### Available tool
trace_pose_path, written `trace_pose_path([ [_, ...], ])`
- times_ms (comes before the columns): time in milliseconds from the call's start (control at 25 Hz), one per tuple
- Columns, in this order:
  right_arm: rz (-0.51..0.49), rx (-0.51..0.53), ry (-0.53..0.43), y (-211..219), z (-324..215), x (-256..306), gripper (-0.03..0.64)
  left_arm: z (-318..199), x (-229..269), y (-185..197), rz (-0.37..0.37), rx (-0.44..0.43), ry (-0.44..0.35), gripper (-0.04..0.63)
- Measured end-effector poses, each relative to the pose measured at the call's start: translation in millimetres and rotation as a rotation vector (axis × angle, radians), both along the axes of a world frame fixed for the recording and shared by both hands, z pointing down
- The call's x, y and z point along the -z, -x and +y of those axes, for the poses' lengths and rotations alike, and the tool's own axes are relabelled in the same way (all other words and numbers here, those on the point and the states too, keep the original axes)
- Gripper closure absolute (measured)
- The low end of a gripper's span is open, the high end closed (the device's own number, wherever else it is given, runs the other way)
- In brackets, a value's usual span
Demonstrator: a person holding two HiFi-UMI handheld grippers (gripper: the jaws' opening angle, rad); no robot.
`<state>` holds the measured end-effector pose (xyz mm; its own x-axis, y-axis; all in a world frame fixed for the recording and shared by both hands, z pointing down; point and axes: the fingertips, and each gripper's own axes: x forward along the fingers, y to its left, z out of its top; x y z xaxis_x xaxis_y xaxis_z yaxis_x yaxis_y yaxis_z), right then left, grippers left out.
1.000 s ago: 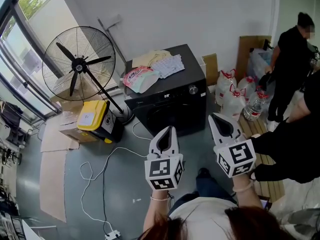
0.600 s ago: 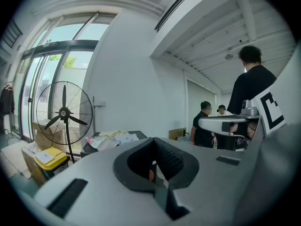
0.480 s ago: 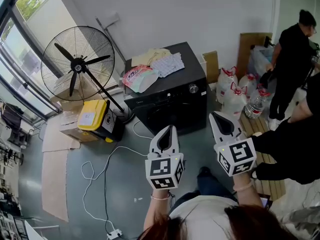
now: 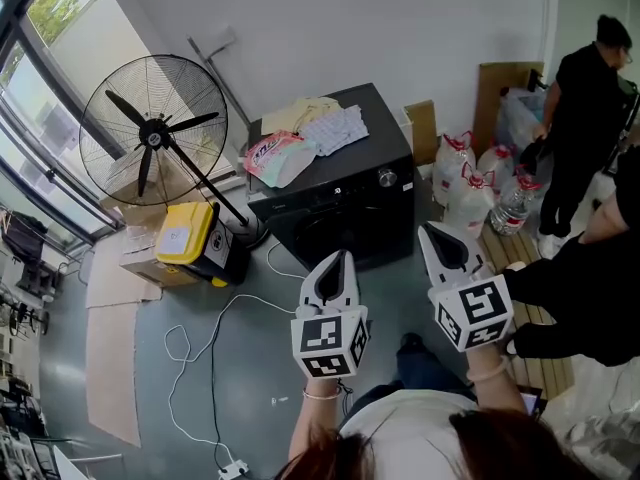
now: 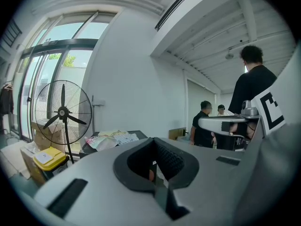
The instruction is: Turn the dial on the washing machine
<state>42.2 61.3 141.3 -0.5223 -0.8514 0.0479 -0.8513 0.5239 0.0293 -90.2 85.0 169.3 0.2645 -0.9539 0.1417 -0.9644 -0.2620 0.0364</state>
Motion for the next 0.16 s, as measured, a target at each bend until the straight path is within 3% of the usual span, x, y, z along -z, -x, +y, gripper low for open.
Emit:
trace_pose_path([
  [160, 0.0, -0.003, 0.001, 0.4, -2.2, -1.0, 0.591, -2.0, -2.0, -1.5, -0.002, -0.007, 0.004, 0.581],
])
